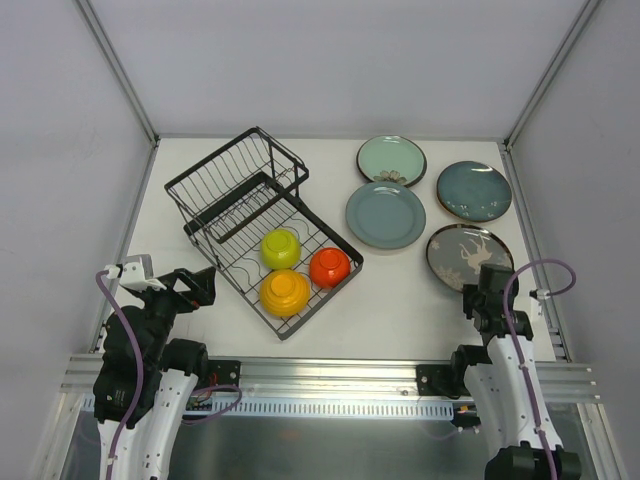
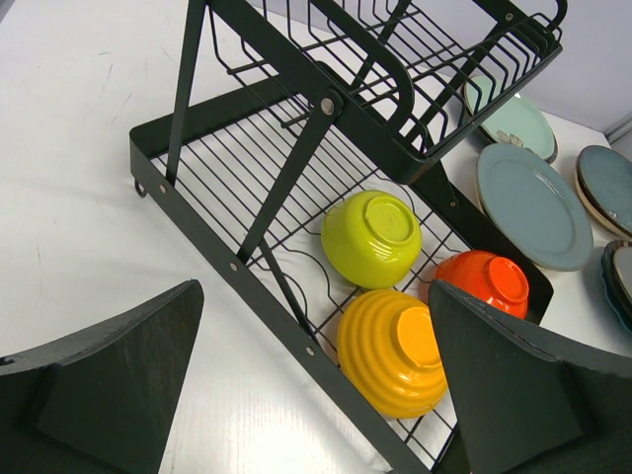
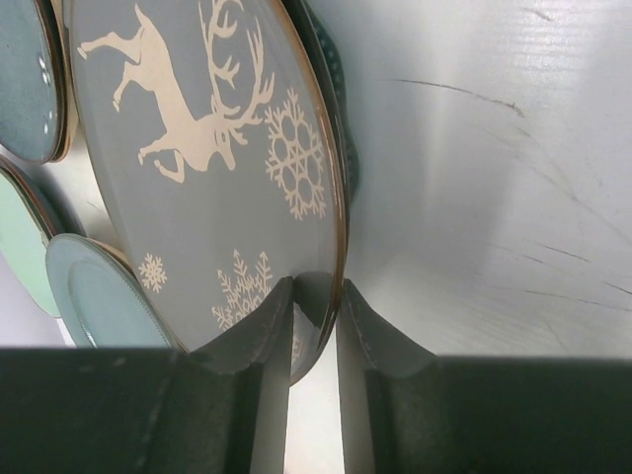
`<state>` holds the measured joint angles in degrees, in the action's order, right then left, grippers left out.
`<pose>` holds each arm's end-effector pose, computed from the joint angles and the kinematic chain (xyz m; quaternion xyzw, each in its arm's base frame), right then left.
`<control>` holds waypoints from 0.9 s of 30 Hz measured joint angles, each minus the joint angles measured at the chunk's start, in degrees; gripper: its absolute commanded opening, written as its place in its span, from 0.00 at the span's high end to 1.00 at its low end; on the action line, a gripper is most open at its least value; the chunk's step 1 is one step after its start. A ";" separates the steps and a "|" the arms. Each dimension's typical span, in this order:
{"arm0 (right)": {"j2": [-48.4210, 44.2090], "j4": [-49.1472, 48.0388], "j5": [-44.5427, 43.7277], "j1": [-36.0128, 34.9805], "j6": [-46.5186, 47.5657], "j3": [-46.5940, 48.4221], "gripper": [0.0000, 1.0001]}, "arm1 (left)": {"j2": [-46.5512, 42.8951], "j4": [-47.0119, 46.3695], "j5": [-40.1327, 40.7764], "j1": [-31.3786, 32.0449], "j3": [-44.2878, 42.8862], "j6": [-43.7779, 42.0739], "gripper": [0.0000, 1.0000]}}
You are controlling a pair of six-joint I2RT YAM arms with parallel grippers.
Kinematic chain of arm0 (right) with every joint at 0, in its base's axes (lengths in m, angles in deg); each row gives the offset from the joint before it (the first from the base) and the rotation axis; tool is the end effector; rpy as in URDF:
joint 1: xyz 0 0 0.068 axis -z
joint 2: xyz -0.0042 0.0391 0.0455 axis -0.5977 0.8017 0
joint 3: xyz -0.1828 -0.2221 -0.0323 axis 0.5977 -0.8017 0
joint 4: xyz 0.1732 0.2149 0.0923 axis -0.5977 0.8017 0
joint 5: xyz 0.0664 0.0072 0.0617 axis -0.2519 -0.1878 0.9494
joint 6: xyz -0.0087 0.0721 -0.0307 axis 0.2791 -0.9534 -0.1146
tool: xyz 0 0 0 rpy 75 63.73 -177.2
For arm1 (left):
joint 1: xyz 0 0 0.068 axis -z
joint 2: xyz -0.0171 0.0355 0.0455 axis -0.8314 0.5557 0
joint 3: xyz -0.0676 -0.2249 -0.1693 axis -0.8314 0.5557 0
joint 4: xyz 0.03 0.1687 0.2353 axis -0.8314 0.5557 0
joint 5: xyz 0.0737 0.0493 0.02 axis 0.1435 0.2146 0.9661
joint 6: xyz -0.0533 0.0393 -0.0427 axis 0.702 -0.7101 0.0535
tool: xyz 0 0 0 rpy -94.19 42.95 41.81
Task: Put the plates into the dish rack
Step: Grab a plate with the right arm
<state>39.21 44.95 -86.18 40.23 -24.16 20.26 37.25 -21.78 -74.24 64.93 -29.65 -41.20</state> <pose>0.1613 -0.0305 0.1666 0.5740 0.7149 0.0755 0.3921 0.0668 -0.0055 0.3252 -0.0958 0.7054 -0.1536 0.6853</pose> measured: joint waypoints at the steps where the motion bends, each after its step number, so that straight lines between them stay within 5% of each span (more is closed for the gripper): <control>1: 0.33 0.15 0.00 0.02 0.46 0.39 0.95 | 0.00 0.02 -0.02 0.00 0.00 0.00 0.01; 27: 7.06 -9.31 5.29 4.61 4.83 -2.12 0.90 | 0.00 0.00 0.31 0.00 0.00 0.00 0.01</control>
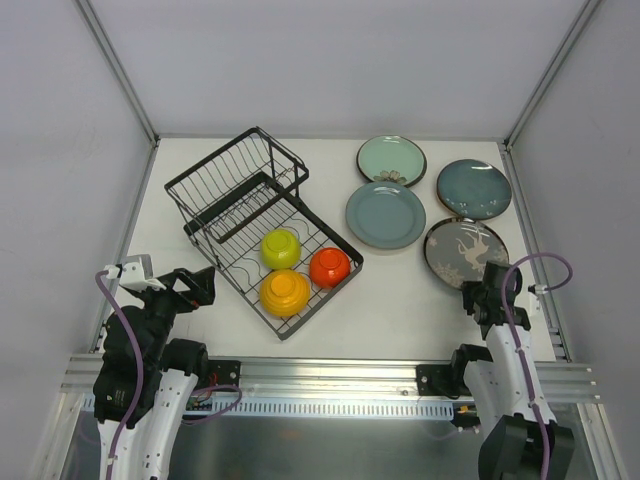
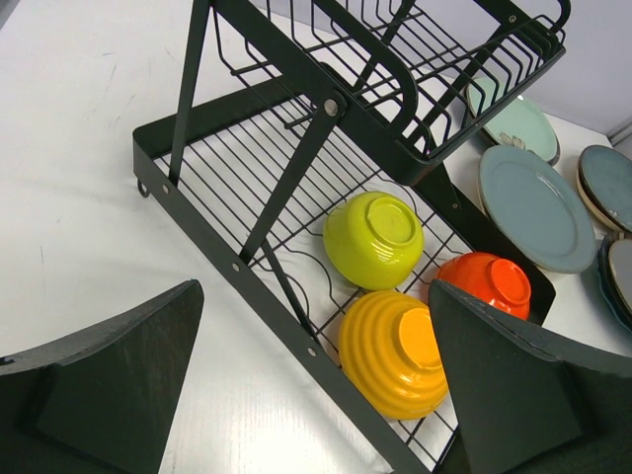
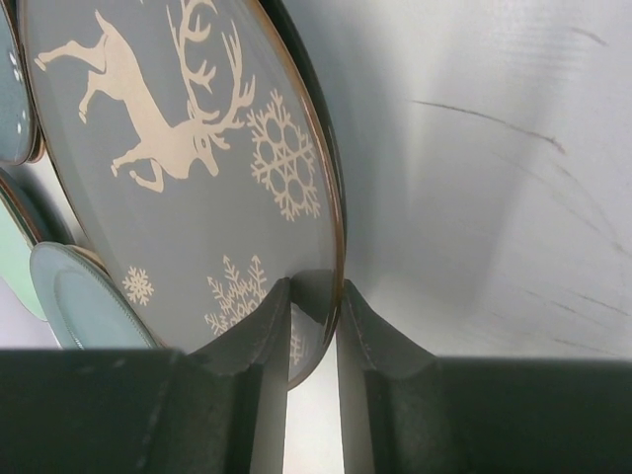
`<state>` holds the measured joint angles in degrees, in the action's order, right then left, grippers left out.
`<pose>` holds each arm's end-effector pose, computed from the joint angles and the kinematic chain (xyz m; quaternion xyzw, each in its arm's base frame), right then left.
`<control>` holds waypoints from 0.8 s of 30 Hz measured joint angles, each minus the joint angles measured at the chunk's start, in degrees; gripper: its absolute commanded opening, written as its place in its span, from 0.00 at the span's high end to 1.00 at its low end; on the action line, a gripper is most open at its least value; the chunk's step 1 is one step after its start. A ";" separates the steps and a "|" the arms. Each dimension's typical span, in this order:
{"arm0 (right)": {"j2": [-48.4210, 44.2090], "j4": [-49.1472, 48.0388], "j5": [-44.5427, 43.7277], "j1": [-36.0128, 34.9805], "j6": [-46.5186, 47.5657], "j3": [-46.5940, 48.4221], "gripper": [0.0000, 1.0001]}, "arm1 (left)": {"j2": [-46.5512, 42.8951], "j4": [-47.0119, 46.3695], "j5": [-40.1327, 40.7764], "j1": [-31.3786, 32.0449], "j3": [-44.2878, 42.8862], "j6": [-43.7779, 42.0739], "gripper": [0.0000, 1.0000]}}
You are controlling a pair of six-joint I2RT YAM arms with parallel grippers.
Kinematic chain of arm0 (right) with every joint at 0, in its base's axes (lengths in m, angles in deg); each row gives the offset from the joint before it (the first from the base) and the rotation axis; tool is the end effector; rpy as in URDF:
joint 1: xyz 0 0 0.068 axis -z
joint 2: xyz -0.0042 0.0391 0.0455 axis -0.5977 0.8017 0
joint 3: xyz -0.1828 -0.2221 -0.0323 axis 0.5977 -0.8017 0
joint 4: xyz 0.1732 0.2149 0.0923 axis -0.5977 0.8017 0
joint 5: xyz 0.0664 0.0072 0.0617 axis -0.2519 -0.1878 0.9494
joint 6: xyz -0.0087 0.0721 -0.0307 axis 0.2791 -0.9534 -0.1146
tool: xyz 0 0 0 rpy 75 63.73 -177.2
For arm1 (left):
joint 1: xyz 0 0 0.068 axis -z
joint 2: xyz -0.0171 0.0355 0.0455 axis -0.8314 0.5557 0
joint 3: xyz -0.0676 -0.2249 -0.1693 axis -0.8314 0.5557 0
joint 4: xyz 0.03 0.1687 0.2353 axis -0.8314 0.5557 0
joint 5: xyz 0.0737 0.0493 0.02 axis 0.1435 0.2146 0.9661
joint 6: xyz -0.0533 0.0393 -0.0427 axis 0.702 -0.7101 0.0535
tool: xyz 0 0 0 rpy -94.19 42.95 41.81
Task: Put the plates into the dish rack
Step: Grab a plate with the right arm
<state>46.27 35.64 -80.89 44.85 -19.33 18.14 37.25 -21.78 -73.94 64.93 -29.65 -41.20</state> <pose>0.1773 -0.0400 0.1485 0.5615 0.7300 0.0823 0.3808 0.0669 -0.0052 0.3252 -0.0977 0.7052 -0.1518 0.6857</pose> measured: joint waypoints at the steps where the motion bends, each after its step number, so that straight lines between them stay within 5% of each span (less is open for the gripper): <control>1: 0.42 -0.72 0.57 0.55 0.52 -0.02 0.89 | 0.00 0.00 0.04 0.00 0.00 0.00 0.01; 16: 1.01 -2.29 3.82 3.08 5.27 0.00 0.65 | 0.00 0.02 0.13 0.00 0.09 0.02 0.01; 24: 1.01 0.94 5.09 3.10 7.26 1.60 0.72 | 0.00 0.02 0.15 0.00 0.09 0.02 0.01</control>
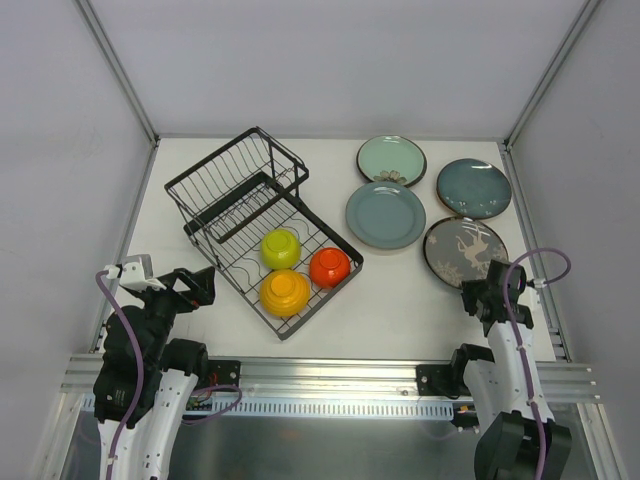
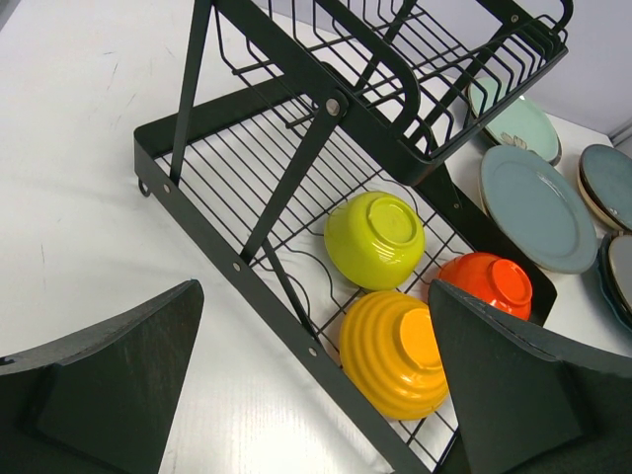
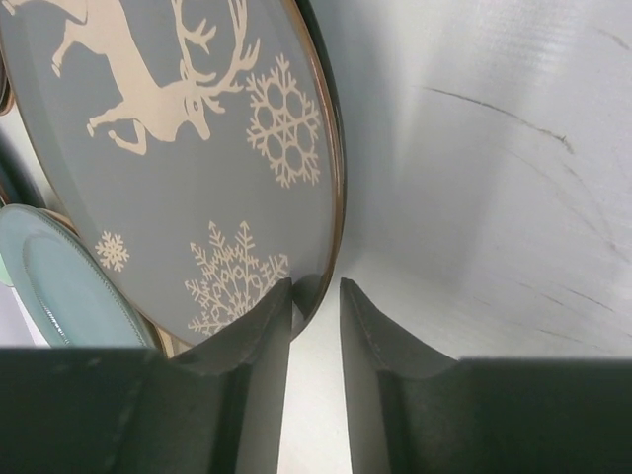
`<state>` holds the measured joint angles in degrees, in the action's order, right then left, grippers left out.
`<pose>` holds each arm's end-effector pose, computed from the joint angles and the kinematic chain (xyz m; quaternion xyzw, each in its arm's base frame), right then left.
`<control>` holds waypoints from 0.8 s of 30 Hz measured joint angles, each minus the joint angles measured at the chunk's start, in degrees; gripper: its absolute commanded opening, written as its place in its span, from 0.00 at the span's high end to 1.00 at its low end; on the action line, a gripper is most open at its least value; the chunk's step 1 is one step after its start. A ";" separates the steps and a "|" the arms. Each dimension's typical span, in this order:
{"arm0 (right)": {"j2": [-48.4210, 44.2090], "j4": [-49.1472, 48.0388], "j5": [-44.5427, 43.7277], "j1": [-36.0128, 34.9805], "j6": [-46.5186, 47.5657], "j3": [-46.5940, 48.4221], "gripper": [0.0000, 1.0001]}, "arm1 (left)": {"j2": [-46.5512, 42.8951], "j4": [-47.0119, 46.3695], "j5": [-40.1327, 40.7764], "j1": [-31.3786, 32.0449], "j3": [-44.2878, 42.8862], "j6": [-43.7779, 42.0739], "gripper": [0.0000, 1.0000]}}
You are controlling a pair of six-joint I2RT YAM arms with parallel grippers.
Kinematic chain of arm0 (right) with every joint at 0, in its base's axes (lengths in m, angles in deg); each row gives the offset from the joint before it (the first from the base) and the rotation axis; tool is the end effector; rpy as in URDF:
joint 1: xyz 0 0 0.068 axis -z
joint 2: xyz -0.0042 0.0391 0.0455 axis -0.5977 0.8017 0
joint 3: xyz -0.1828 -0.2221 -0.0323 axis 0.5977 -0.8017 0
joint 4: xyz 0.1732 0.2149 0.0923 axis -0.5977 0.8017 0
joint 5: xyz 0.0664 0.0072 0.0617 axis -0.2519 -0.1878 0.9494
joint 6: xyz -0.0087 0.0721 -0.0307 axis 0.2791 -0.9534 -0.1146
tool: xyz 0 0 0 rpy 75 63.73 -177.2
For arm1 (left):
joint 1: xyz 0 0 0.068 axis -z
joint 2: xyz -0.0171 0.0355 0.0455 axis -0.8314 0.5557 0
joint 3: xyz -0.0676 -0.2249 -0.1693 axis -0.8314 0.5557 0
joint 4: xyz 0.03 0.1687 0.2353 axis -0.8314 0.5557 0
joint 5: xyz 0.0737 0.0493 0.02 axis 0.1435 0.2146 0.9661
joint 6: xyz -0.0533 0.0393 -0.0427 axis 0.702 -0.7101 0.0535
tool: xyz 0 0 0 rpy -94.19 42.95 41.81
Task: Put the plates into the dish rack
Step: Grab a plate with the right arm
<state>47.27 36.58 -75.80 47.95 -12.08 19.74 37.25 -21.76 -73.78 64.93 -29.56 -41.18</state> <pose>0.1796 -0.0444 0.1539 0.5230 0.7630 0.0851 0.3703 0.0672 -0.0051 0.3246 -0.0988 0.7057 -0.1507 0.6852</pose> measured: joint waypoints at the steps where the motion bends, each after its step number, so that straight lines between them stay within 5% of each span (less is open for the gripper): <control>1: 0.00 0.35 0.02 0.00 0.11 0.20 0.75 | 0.00 0.00 0.02 0.00 0.00 0.00 0.01; 10: -0.61 1.86 0.04 0.09 0.04 1.09 0.90 | 0.00 0.02 0.39 0.02 0.00 0.00 0.01; 24: -7.61 12.94 -1.57 0.20 -0.04 6.88 0.93 | 0.00 0.02 0.42 0.02 0.00 0.00 0.01</control>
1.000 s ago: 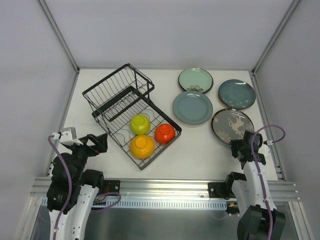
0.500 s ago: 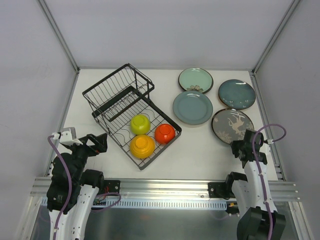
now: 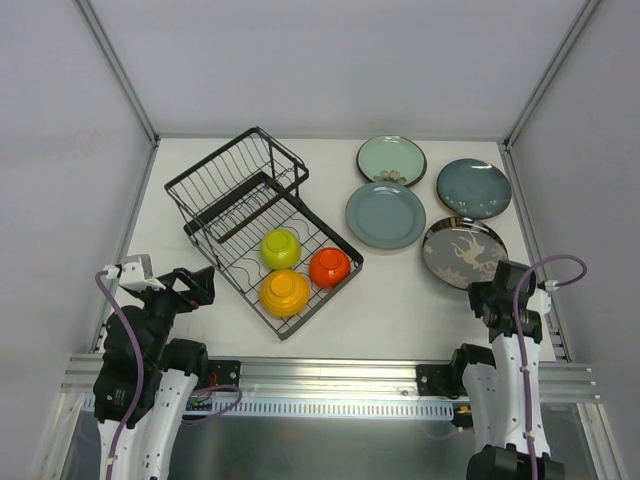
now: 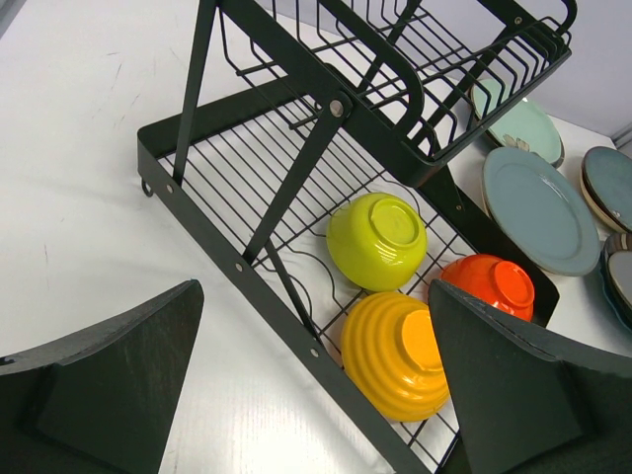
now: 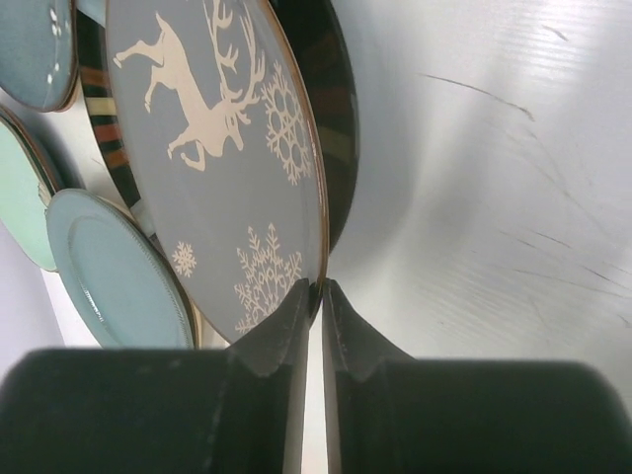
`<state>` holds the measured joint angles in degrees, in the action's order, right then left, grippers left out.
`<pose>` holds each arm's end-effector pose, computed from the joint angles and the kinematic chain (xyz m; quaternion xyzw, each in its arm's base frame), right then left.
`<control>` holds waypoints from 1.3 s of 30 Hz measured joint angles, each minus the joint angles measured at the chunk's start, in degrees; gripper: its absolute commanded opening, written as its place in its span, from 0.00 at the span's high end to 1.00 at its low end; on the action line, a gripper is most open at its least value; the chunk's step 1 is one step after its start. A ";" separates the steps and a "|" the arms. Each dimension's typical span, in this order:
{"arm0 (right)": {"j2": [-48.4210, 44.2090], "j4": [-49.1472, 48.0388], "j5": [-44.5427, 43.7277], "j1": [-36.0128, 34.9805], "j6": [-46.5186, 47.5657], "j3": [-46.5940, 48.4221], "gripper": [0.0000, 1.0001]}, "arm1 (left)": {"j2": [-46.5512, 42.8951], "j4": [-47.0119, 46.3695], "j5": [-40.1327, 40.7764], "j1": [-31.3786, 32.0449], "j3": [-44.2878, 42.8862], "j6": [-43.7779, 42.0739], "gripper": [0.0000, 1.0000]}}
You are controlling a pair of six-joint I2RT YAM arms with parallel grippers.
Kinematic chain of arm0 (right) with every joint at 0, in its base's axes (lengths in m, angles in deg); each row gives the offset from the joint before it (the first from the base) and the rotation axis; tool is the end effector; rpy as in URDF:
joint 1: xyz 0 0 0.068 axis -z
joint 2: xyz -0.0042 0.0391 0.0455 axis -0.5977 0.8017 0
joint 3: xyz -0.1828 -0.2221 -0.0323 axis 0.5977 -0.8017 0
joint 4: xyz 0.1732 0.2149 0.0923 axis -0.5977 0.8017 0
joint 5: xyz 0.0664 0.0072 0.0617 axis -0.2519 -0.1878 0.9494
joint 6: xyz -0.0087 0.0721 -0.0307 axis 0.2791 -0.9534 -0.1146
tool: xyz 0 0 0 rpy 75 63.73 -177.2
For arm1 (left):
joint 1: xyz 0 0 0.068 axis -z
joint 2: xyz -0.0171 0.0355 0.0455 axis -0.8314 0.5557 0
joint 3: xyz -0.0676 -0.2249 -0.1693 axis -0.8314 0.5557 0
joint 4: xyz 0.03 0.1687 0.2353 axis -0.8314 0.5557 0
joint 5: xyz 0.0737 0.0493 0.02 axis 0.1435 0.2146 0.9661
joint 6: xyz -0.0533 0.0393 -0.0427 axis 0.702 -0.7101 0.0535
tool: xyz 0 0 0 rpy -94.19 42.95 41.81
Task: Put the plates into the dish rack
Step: Grab a plate with the right arm
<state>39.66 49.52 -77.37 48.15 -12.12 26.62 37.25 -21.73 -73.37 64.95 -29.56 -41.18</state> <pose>0.1612 -0.0432 0.1982 0.5264 0.7535 0.0776 0.3862 0.0672 -0.0046 0.3246 -0.1012 0.7055 -0.1483 0.6856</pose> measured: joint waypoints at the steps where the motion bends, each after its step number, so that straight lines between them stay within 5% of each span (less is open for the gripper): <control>1: -0.70 0.66 -0.02 0.00 -0.02 0.00 0.92 | 0.00 0.00 0.00 0.00 0.00 0.00 0.01; 39: -7.56 1.92 -0.42 0.20 -2.12 -5.44 0.82 | 0.00 0.00 0.07 0.37 0.00 0.02 0.01</control>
<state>32.10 51.44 -77.79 48.34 -14.24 21.18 37.25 -21.73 -73.30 65.32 -29.56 -41.16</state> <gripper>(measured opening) 0.173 0.991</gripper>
